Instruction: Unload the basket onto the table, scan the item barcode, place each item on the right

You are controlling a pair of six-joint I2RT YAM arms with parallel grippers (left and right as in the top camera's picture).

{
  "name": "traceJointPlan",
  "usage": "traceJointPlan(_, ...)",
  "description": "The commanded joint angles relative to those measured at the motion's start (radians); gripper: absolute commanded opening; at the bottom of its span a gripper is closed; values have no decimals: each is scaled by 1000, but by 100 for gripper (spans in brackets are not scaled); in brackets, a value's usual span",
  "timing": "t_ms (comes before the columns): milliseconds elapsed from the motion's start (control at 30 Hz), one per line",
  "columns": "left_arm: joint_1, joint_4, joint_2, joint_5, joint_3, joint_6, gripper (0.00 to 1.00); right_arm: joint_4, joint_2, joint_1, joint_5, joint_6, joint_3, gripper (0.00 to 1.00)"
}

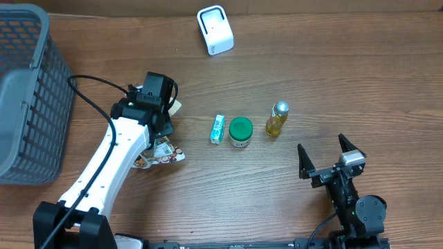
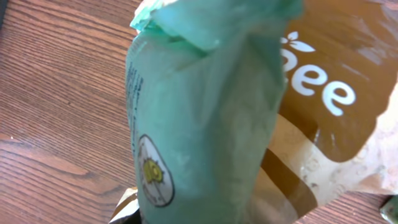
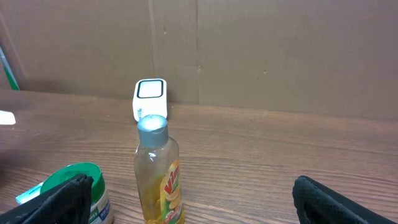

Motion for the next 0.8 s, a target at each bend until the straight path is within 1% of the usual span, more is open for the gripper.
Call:
traceJointPlan(0,-6,29,-5,-45,-34,-34,22,4,-7,1,-6,0,-11,100)
traceJointPlan(133,-6,64,2,-62,-73,-34,22,4,-7,1,-6,0,-11,100)
traceJointPlan(333,-6,86,31,-62,-79,-34,21,4,-7,1,-6,0,-11,100)
traceJointPlan(467,-7,108,96,-62,-79,-32,21,4,-7,1,-6,0,-11,100)
traceJointPlan(533,-7,127,131,-68,-79,8,23,4,-7,1,-6,0,-11,100)
traceJointPlan(600,-6,157,182,-92,-79,76,27,4,-7,1,-6,0,-11,100)
traceJointPlan(700,-6,169,190,-92,-79,79,36,4,-7,1,-6,0,-11,100)
traceJointPlan(733,-6,172,190,-92,-78,79,44,4,-7,1,-6,0,-11,100)
traceJointPlan(767,-6,176,190,-92,-78,79,56,4,-7,1,-6,0,-11,100)
